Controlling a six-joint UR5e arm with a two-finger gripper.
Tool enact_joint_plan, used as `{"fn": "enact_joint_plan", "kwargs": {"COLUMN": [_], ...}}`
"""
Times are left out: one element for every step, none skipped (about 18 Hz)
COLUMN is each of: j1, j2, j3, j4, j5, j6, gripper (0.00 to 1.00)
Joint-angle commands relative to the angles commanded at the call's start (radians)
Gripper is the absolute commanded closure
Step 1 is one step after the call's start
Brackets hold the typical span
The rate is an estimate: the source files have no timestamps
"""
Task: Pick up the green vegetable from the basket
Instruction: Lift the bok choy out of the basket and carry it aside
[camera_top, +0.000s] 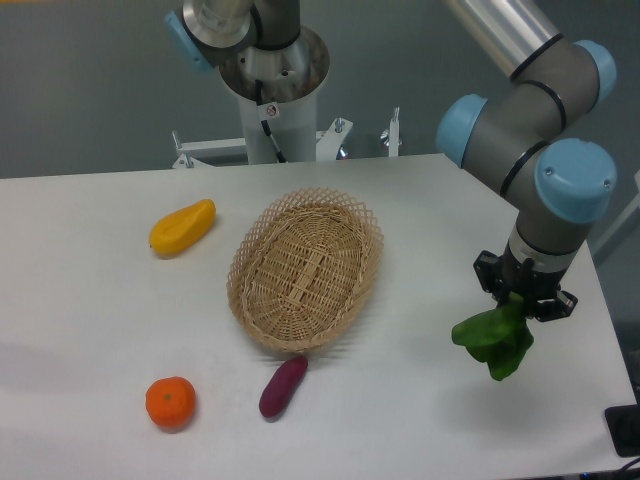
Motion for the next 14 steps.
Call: {"fn": "enact_joint_plan", "kwargs": {"j1": [0.000, 0.000, 0.000, 0.000, 0.000, -0.002, -0.002, -0.002, -0.002, -0.002, -0.002, -0.002, -0.002, -0.002], "j2": [0.000, 0.000, 0.000, 0.000, 0.000, -0.002, -0.002, -0.003, -0.003, -0.003, -0.003, -0.003, -0.003, -0.003], "j3": [0.000, 0.000, 0.000, 0.000, 0.002, 0.002, 0.003, 0.005, 0.005, 0.006, 0.006, 0.006, 0.006, 0.006], "j4": [-0.002, -0.003, -0.011, -0.012, -0.014, -0.012, -0.012, -0.012, -0.014, -0.014, -0.012, -0.012, -0.012, -0.012], "j5": [0.000, 0.000, 0.002, 0.002, 0.002, 0.002, 0.002, 0.002, 0.002, 0.002, 0.002, 0.002, 0.002, 0.002], "j6": [0.000, 0.000, 0.002, 0.000, 0.002, 0.000, 0.000, 0.000, 0.000, 0.000, 0.000, 0.000, 0.000, 0.000], "gripper": [0.73, 0.73, 0.72, 0.72, 0.72, 0.72, 0.72, 0.72, 0.72, 0.72, 0.72, 0.72, 0.72, 0.72]}}
